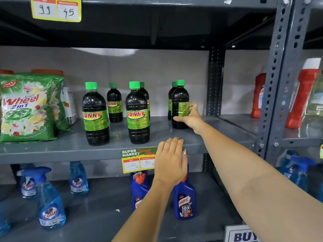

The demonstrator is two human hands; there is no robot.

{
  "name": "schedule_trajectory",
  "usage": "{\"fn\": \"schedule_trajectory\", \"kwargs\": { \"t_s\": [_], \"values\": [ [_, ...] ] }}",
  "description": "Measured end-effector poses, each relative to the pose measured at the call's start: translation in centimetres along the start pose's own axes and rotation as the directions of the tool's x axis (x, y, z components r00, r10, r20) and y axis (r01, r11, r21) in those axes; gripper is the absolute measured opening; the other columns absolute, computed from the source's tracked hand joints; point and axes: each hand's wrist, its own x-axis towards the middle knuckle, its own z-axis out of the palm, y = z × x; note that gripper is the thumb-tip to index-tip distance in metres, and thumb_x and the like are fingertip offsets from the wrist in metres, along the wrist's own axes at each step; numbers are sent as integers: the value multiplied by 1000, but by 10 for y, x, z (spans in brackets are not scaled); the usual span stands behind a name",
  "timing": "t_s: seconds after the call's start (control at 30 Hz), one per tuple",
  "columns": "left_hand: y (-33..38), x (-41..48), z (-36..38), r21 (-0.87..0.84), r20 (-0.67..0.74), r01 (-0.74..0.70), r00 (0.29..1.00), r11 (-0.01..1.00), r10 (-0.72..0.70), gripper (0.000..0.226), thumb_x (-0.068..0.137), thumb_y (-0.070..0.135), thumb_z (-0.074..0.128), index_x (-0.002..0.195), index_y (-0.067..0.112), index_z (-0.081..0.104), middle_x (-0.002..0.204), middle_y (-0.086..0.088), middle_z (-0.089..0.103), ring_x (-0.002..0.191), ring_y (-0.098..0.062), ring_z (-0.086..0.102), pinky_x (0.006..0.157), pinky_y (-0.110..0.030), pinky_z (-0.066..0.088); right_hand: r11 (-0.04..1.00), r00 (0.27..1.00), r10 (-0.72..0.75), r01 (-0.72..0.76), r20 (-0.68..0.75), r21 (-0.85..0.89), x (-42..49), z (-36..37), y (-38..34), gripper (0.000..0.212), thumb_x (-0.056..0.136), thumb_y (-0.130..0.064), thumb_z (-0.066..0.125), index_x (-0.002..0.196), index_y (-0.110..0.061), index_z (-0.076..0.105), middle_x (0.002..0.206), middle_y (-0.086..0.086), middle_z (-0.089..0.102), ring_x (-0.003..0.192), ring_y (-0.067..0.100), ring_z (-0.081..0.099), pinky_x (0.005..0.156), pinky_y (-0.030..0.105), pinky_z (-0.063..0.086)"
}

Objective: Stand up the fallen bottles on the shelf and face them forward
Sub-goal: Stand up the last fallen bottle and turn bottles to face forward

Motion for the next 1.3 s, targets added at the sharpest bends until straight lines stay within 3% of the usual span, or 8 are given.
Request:
{"fn": "schedule_trajectory", "kwargs": {
  "t_s": [0.17, 0.27, 0.43, 0.6, 0.8, 1.0, 1.2, 1.3],
  "values": [
    [0, 0, -3, 21, 30, -14, 999, 1000, 13, 38, 93, 27, 44, 120, 7, 63, 122, -10, 65, 112, -27, 59, 100, -37, 34, 997, 999, 24, -27, 42, 79, -3, -1, 1, 74, 80, -16, 81, 140, -19, 36, 113, -3, 58, 110, 17, 54, 87, 26, 38],
    [-1, -1, -3, 26, 45, -13, 999, 1000, 12, 39, 94, 28, 43, 121, 7, 63, 124, -10, 65, 113, -27, 59, 100, -38, 35, 999, 1000, 17, -18, 12, 49, 0, -1, 5, 71, 76, -21, 85, 134, -16, 43, 124, 3, 61, 111, 17, 57, 87, 26, 42],
    [0, 0, -5, 19, 56, -10, 998, 1000, 9, 40, 94, 28, 42, 121, 7, 62, 124, -10, 64, 113, -27, 58, 100, -38, 35, 1000, 1000, -5, 5, -9, -18, -2, 2, 8, 93, 69, -33, 90, 138, -22, 29, 128, 2, 55, 117, 19, 53, 96, 31, 42],
    [1, 1, -9, 36, 99, -4, 995, 999, 1, 43, 95, 30, 39, 124, 8, 60, 127, -9, 63, 116, -26, 57, 102, -37, 31, 1000, 998, 11, -10, 69, -12, 1, 0, 8, 71, 75, -11, 83, 136, -11, 46, 124, 3, 62, 119, 21, 58, 94, 28, 43],
    [0, 1, -11, 30, 123, -2, 992, 1000, -2, 44, 95, 31, 38, 126, 8, 59, 129, -9, 62, 118, -25, 56, 103, -37, 32, 995, 999, -31, 32, 13, -97, -7, 4, 6, 81, 73, -27, 88, 136, -13, 39, 117, -3, 55, 107, 14, 51, 89, 26, 41],
    [-1, 0, -11, 28, 137, -5, 991, 1000, 1, 45, 95, 32, 38, 128, 10, 59, 130, -8, 61, 120, -25, 55, 105, -39, 37, 1000, 994, 9, -7, 112, -15, -4, 1, 3, 60, 79, -6, 77, 133, -9, 50, 124, 8, 64, 109, 21, 58, 86, 26, 41],
    [-1, 0, -11, 27, 120, 0, 993, 1000, -4, 45, 95, 32, 40, 127, 9, 60, 129, -8, 63, 119, -25, 56, 104, -36, 31, 998, 997, -8, 12, 71, -65, -1, 4, 11, 84, 69, -27, 90, 136, -16, 41, 123, 1, 58, 113, 19, 55, 94, 30, 44],
    [0, 0, -11, 28, 121, -2, 993, 1000, -2, 45, 95, 33, 39, 126, 9, 60, 128, -8, 63, 119, -25, 56, 104, -36, 30, 999, 993, 44, -45, 112, 1, 1, 1, 8, 84, 73, -25, 87, 141, -15, 38, 126, 2, 57, 117, 20, 53, 93, 29, 41]
  ]
}}
